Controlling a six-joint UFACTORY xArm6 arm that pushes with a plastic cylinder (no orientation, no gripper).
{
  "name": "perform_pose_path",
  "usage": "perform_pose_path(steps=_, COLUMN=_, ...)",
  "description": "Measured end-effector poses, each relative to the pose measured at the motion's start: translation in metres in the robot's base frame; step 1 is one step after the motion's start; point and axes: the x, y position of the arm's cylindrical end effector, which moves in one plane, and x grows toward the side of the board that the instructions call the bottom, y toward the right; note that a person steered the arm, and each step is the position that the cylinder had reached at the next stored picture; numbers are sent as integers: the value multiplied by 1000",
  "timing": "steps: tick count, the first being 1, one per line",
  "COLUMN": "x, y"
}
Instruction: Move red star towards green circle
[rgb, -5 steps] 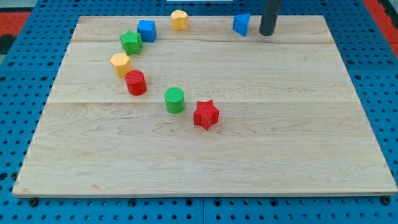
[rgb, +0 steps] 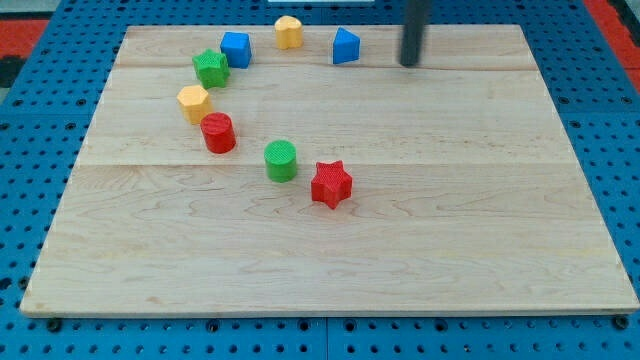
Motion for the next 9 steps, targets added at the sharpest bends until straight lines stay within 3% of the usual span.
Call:
perform_pose_path(steps=1, x=128, y=40)
perform_pose_path(steps=2, x=220, y=12)
perform_pose_path(steps=3, x=226, y=-77)
perform_pose_path(steps=5, x=177, y=-140)
perform_pose_path(steps=8, x=124, y=-157)
perform_pose_path(steps=9, x=152, y=-138)
